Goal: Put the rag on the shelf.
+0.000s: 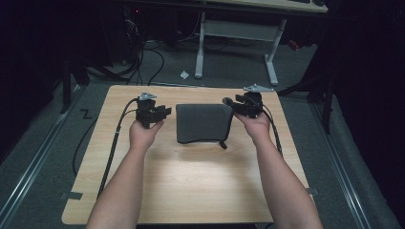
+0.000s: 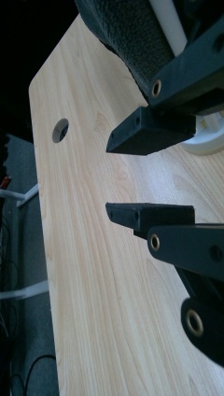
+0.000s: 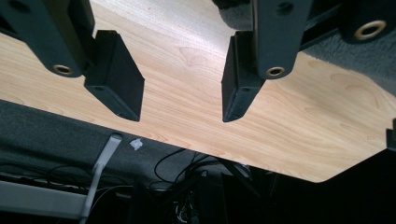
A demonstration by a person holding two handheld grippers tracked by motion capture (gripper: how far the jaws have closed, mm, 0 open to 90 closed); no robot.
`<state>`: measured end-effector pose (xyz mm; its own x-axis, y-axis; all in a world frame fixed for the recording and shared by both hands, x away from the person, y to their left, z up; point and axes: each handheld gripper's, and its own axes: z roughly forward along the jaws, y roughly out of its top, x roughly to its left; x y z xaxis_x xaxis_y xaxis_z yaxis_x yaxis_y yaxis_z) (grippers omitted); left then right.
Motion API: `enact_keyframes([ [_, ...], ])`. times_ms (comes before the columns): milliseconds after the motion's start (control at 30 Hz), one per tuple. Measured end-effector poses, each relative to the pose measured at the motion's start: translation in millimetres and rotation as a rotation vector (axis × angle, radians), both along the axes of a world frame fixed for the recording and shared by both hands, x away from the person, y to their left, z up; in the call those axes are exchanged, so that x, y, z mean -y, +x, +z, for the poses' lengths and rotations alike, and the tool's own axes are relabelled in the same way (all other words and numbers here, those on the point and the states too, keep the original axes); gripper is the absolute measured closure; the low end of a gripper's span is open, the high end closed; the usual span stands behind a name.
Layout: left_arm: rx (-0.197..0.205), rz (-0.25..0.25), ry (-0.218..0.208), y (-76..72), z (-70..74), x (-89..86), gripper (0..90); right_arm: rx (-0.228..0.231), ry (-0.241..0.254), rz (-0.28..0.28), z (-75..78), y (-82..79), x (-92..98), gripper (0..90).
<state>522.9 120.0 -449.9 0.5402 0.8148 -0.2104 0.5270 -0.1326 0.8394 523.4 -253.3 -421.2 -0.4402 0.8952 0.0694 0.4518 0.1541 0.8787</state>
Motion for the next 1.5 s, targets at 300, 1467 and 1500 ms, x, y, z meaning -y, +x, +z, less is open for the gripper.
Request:
enact_keyframes([
  [300,0.039,0.016,0.004,-13.0,8.6,-14.8,59.1,0.023,-0.007,-0.015,3.4,-15.6,10.5,47.0],
  [1467,0.068,-0.017,0.019,-181.5,-48.7,-57.2,45.1,0.11,-0.174,0.133,-20.2,-174.2,-17.4,38.2],
  [1500,0.062,-0.023,0.022,-184.4,-51.2,-56.1,44.8,0.119,-0.177,0.143,-23.5,-179.0,-21.2,38.7],
])
